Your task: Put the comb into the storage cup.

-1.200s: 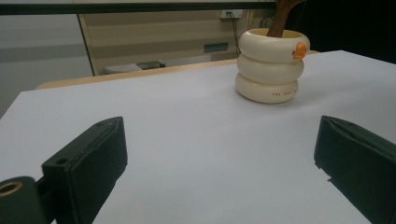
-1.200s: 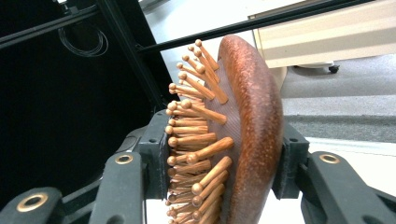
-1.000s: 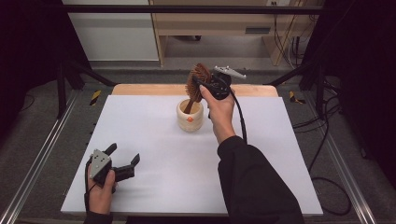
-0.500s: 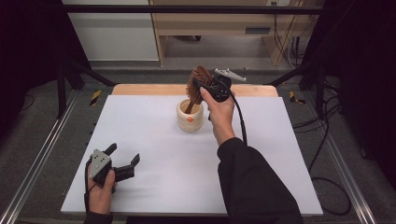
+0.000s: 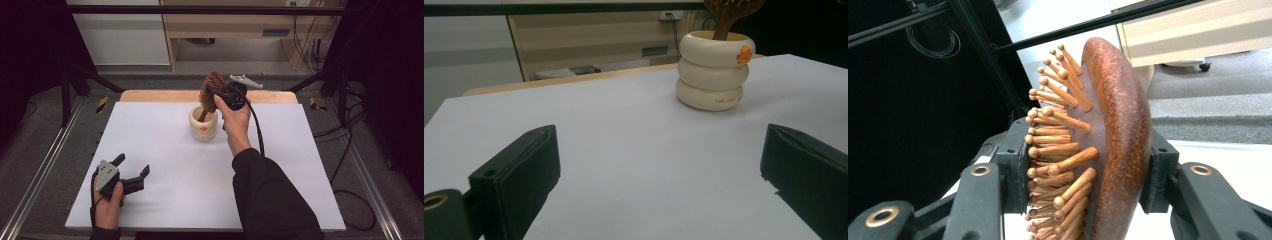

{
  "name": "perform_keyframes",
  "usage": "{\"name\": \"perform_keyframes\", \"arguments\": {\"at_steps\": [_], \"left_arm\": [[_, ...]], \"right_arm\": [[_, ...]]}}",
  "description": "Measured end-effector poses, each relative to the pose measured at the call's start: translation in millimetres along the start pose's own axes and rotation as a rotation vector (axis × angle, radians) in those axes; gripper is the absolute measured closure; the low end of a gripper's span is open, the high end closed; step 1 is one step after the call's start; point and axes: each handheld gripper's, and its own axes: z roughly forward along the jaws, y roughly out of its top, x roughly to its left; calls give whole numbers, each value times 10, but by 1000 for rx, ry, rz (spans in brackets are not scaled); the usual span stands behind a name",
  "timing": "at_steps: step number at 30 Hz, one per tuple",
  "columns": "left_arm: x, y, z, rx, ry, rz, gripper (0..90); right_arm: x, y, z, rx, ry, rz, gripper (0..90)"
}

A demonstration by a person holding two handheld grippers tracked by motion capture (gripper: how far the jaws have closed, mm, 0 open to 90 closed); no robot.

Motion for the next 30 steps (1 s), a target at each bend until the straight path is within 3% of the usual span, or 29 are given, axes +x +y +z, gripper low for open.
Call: {"name": "perform_keyframes", "arguments": {"at_steps": [30], "left_arm": [[-4,-1,4,1,-4,0,24]], "right_arm": [[-17,-69,48,3,5,19,499]]}}
